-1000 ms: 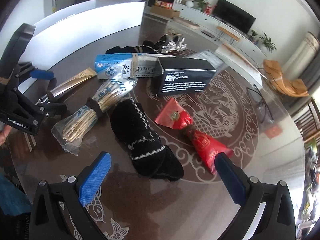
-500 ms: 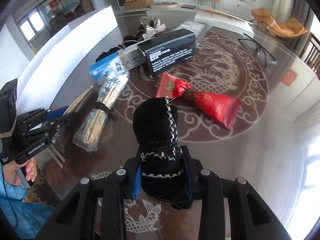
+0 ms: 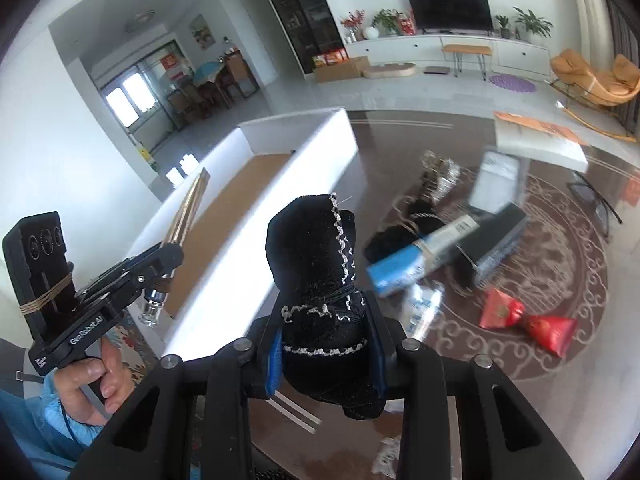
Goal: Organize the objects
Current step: 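Carry the gold tube and black sock into the bin and open both tools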
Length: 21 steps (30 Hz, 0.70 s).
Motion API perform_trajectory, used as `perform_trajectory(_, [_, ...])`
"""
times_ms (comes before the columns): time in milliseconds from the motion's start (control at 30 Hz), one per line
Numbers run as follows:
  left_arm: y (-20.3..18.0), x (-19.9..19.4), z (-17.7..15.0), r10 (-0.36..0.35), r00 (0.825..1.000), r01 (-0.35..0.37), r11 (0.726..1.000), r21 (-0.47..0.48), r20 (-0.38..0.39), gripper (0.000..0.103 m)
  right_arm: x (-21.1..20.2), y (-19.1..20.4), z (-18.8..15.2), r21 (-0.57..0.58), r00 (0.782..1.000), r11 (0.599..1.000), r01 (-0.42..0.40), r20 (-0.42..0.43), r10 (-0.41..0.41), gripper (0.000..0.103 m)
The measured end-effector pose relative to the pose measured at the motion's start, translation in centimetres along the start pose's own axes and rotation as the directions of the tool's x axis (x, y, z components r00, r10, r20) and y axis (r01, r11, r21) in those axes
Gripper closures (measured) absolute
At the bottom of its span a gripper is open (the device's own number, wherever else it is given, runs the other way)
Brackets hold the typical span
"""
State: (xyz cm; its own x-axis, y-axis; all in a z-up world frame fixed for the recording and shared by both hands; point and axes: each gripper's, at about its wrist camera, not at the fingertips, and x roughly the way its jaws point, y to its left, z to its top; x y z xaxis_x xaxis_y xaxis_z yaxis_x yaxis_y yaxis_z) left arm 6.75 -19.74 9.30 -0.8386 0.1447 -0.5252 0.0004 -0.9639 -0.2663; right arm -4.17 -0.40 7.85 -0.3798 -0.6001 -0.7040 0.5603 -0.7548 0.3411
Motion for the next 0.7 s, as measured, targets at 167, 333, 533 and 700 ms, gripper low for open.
perform_trajectory(167, [8.3, -1.0, 1.1, 0.221, 0.974, -0.223, 0.974, -0.041, -0.050, 0.079, 4.9, 9.4, 2.9, -0.062, 0.984, 0.982, -0.179, -0.004, 0.179, 0.068])
perform_trajectory(333, [14.1, 1.4, -1.4, 0.424, 0.874, -0.444, 0.895, -0.037, -0.239, 0.073, 10.7, 13.8, 3.0, -0.062, 0.966, 0.965, -0.256, -0.053, 0.253, 0.030])
perform_trajectory(533, [12.8, 1.6, -2.3, 0.420, 0.892, -0.436, 0.896, -0.078, -0.168, 0.026, 9.5, 9.7, 1.0, -0.037, 0.990, 0.989, -0.142, 0.010, 0.142, 0.021])
perform_trajectory(700, [6.1, 1.6, -0.9, 0.244, 0.966, -0.247, 0.969, -0.030, -0.082, 0.026, 4.4, 0.9, -2.8, 0.012, 0.988, 0.995, 0.099, 0.114, -0.100, 0.014])
